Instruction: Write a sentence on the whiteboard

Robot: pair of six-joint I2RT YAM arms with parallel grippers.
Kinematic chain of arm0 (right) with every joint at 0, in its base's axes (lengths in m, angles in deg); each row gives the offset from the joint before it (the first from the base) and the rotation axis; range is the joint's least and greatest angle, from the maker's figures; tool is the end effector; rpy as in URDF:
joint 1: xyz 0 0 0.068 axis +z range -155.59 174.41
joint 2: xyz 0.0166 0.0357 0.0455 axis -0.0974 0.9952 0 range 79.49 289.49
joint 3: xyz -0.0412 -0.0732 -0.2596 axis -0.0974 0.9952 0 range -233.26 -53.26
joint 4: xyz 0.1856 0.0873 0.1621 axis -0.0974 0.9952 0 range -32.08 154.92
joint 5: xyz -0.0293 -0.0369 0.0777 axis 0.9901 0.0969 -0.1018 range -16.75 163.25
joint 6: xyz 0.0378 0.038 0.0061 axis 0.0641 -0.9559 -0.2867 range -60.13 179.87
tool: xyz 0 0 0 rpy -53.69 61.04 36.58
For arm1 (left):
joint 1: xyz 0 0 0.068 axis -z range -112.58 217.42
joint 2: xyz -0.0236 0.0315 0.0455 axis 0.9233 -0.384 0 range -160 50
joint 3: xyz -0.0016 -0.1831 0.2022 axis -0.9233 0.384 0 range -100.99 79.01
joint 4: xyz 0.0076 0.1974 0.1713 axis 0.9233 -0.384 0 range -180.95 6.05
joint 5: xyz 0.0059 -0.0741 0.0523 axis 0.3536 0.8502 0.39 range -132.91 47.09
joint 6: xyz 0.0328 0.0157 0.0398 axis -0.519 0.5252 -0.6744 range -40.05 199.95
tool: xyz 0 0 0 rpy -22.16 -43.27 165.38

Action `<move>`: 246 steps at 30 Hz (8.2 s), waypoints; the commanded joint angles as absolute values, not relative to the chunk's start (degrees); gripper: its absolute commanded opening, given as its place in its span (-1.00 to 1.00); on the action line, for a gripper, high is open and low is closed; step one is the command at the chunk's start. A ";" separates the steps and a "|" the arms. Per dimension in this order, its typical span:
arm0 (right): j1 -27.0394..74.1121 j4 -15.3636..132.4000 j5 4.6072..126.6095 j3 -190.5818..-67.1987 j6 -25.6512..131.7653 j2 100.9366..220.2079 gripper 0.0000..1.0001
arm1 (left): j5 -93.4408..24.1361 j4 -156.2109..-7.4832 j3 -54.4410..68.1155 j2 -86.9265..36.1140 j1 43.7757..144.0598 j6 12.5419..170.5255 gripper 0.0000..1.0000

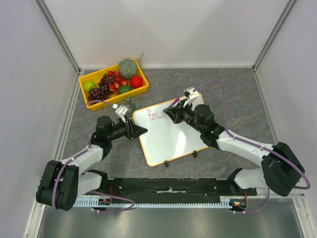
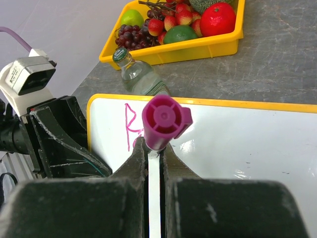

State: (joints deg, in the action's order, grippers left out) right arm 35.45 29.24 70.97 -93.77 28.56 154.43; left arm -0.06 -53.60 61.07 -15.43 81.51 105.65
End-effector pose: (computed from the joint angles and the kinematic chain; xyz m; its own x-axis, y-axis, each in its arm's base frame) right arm 0.2226 0.1957 0.2685 -0.4209 0.3220 -0.8480 -0.5469 0.6558 0.5204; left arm 0.2033 -0.0761 0.1840 -0.6083 -0.1751 -0.7741 0.6049 0.5293 -0.5950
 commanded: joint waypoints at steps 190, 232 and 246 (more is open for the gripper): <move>32.11 26.90 75.62 -97.82 27.00 153.06 -1.00 | -0.20 -55.12 60.90 -16.45 82.10 101.22 -0.96; 32.11 29.01 71.95 -89.73 28.14 151.56 -1.00 | -0.02 -55.12 60.90 -16.53 82.10 101.22 -0.96; 32.11 32.34 75.53 -92.54 29.81 149.89 -1.00 | -0.02 -55.21 60.90 -16.53 82.10 101.31 -0.96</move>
State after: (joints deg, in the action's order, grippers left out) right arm 32.28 28.95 71.95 -90.25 27.34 150.91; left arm 0.70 -53.58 61.07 -15.76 81.37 105.62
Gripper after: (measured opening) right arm 0.050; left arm 0.370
